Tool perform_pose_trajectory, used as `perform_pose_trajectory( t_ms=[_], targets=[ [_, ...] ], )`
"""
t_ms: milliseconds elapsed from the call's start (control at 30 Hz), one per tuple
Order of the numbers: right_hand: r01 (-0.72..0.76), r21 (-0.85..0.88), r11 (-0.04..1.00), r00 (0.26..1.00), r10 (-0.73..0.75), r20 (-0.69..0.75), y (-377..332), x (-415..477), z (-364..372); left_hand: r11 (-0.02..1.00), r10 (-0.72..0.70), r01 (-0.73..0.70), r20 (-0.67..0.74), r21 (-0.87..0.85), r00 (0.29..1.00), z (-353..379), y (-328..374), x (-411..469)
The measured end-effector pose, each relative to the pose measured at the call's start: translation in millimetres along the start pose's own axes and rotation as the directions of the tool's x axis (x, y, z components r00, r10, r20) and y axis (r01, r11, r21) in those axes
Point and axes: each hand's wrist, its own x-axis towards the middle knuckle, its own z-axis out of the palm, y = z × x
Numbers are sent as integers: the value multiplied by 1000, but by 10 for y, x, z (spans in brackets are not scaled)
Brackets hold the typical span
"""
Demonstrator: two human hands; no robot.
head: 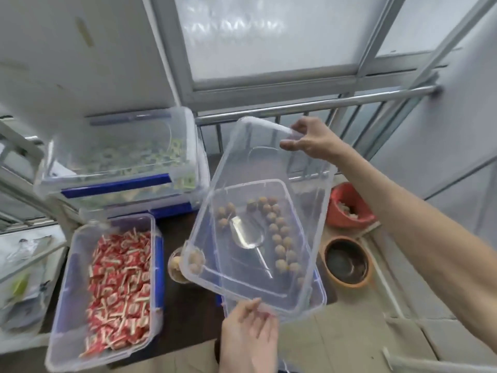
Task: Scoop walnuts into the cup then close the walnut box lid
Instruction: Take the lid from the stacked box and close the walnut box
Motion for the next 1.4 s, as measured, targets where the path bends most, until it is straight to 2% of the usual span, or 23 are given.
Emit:
perform_pose_trajectory(
  t_ms=[33, 100, 200, 367, 467, 567, 600, 633, 667, 700, 733, 767, 800, 833, 933, 1033, 1100, 1233, 1367, 1400],
  targets=[
    [10, -38, 999, 997, -7, 75, 13, 5, 124, 991, -126, 127, 28, -44, 992, -53, -99, 20],
    [46, -128, 991, 979, -19, 205, 19, -50, 419, 954, -288, 293, 86, -62, 954, -146, -249, 82],
    [108, -222, 969, 967, -50, 252, 130, -75, 916, 949, -315, 313, 63, 40, 947, -157, -375, 218],
    [137, -298, 945, 970, -67, 234, 452, -42, 1523, 909, -387, 397, 95, -130, 917, -167, -479, 523],
    [152, -268, 951, 982, -115, 151, 543, -33, 1715, 897, -442, 442, 58, 10, 895, -243, -412, 632],
    [199, -350, 916, 980, -177, 92, 535, -68, 1816, 865, -446, 410, 69, 291, 892, -300, -336, 589],
    [208, -414, 886, 978, -194, 76, 525, -92, 1832, 834, -372, 326, 17, 446, 928, -344, -310, 572],
    [191, -463, 866, 981, -190, 50, 524, -115, 1833, 792, -209, 178, -14, 584, 978, -400, -291, 583],
    [156, -487, 859, 985, -170, 16, 526, -140, 1816, 712, 31, -48, 36, 701, 999, -499, -269, 625],
    [113, -499, 859, 990, -140, -16, 538, -159, 1793, 565, 266, -271, 138, 779, 954, -579, -210, 642],
    [71, -501, 863, 993, -107, -44, 551, -181, 1759, 390, 454, -416, 222, 821, 863, -627, -128, 636],
    [25, -487, 873, 995, -71, -76, 570, -202, 1721, 242, 574, -491, 284, 837, 768, -643, -32, 615],
    [-34, -449, 893, 993, -21, -117, 587, -238, 1677, 151, 634, -513, 316, 845, 706, -662, 44, 622],
    [-111, -377, 920, 985, 51, -165, 604, -294, 1618, 119, 655, -508, 317, 853, 686, -672, 119, 637],
    [-332, -147, 932, 930, 296, -219, 698, -556, 1459, 147, 567, -394, 249, 907, 785, -750, 224, 821],
    [-325, -207, 923, 944, 304, -128, 873, -888, 1477, 225, 456, -375, 243, 899, 856, -729, 178, 923],
    [-278, -188, 942, 961, 271, -62, 994, -1006, 1525, 227, 470, -416, 275, 880, 839, -716, 106, 944],
    [-307, -71, 949, 951, 303, -55, 1060, -1009, 1524, 141, 509, -437, 314, 888, 802, -745, 35, 956],
    [-324, -23, 946, 945, 323, -46, 1048, -998, 1520, -1, 508, -440, 380, 898, 773, -809, 82, 998],
    [-320, -4, 948, 947, 319, -42, 1063, -992, 1527, -11, 507, -448, 391, 894, 768, -821, 98, 1021]
  ],
)
